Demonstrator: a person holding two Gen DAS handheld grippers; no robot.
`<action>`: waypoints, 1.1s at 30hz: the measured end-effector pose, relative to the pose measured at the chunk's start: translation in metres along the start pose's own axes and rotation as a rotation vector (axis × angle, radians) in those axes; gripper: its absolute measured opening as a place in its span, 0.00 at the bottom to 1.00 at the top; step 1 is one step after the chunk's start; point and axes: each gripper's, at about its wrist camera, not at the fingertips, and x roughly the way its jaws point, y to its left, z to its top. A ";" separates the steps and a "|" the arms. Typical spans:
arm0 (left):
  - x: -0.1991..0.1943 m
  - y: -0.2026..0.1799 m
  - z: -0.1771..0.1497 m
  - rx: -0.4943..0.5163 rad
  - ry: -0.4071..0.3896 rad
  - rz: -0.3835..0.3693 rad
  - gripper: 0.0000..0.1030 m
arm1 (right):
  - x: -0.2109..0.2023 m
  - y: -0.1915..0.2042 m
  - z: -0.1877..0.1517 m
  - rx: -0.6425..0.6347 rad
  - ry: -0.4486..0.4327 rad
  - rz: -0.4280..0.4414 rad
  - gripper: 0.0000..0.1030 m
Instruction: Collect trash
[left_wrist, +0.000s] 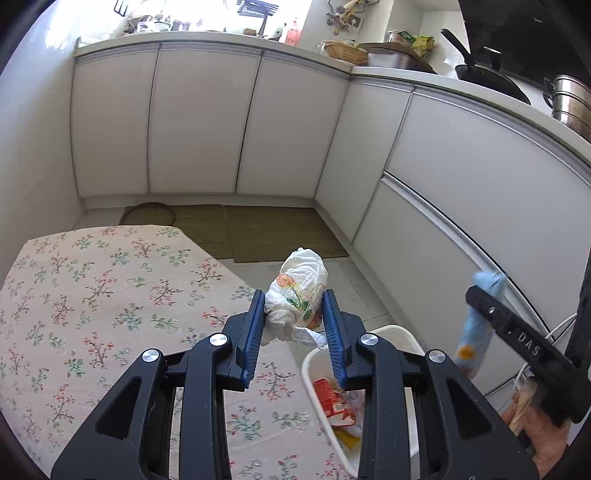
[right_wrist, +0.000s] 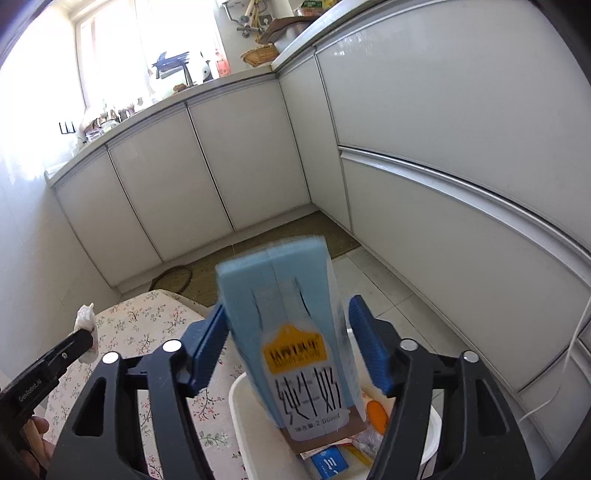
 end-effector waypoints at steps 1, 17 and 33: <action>0.002 -0.008 0.000 0.004 0.003 -0.014 0.29 | 0.000 -0.003 0.001 0.001 0.004 -0.006 0.79; 0.043 -0.122 -0.002 0.116 0.033 -0.159 0.29 | -0.036 -0.118 0.006 0.198 -0.067 -0.177 0.94; 0.075 -0.151 -0.008 0.128 0.083 -0.163 0.63 | -0.037 -0.146 0.005 0.203 -0.058 -0.217 0.94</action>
